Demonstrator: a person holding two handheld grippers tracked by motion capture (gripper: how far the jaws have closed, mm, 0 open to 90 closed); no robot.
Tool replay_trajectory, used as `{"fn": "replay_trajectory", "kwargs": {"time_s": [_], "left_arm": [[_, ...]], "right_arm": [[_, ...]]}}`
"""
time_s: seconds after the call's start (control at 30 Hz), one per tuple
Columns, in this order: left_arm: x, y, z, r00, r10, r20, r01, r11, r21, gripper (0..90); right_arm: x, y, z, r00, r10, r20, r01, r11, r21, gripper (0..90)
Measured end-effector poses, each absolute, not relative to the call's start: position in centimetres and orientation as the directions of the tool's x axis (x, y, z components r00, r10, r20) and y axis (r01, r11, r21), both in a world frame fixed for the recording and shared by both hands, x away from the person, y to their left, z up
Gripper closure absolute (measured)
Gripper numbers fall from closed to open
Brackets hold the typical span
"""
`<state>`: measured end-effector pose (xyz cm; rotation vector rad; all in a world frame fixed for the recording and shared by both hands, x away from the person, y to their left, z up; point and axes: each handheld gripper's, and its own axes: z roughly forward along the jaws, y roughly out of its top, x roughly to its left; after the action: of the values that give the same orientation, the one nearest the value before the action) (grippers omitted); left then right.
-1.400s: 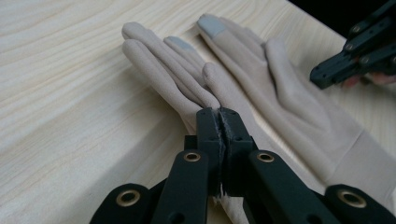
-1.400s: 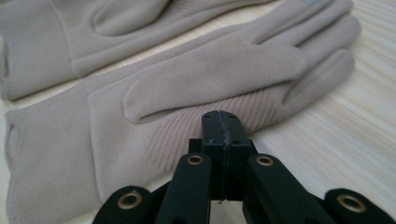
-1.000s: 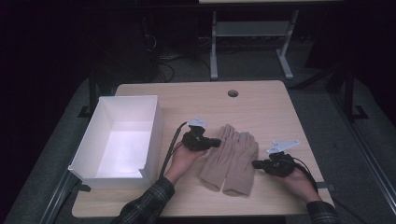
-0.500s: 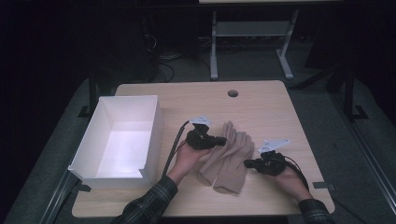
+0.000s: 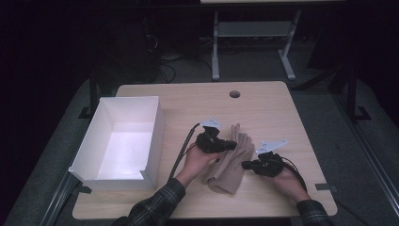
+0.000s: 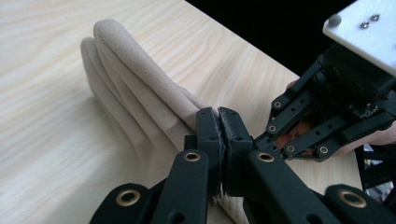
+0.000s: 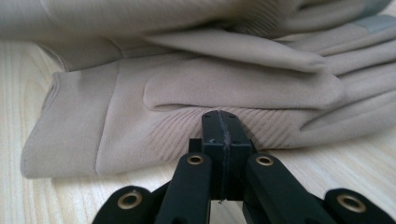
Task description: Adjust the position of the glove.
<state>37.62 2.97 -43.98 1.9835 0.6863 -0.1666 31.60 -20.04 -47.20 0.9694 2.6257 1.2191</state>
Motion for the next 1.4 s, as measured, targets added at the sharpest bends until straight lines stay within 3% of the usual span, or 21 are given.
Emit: {"fn": "replay_trajectory", "kwargs": {"time_s": [0.57,0.77,0.83,0.97,1.03,1.1,1.4], "left_arm": [[36.7,0.1,-45.4,0.842,0.361,-0.402,0.529,-0.397,0.750,87.4],[36.5,0.5,-44.7,0.846,0.347,-0.405,0.521,-0.382,0.763,79.6],[36.2,0.4,-44.4,0.856,0.342,-0.388,0.506,-0.396,0.766,81.5],[35.5,0.1,-44.8,0.872,0.327,-0.364,0.482,-0.451,0.751,88.9],[35.0,-0.1,-45.3,0.874,0.328,-0.359,0.480,-0.473,0.739,89.3],[34.9,-0.3,-45.5,0.875,0.329,-0.356,0.480,-0.483,0.732,89.4],[33.7,-1.1,-46.6,0.901,0.339,-0.270,0.426,-0.584,0.691,89.5]], "right_arm": [[31.6,-19.8,-47.3,-0.797,0.579,0.173,0.505,0.481,0.717,90.0],[31.3,-20.6,-46.9,-0.793,0.590,0.154,0.502,0.488,0.714,87.4],[31.4,-21.5,-46.7,-0.778,0.611,0.147,0.510,0.476,0.717,86.0],[31.8,-23.9,-46.5,-0.722,0.679,0.133,0.529,0.418,0.739,77.7],[32.0,-24.5,-46.5,-0.698,0.704,0.129,0.536,0.394,0.747,69.0],[32.1,-25.1,-46.7,-0.680,0.724,0.112,0.532,0.383,0.756,67.9],[32.5,-25.6,-47.5,-0.625,0.779,0.053,0.535,0.377,0.756,43.5]]}}
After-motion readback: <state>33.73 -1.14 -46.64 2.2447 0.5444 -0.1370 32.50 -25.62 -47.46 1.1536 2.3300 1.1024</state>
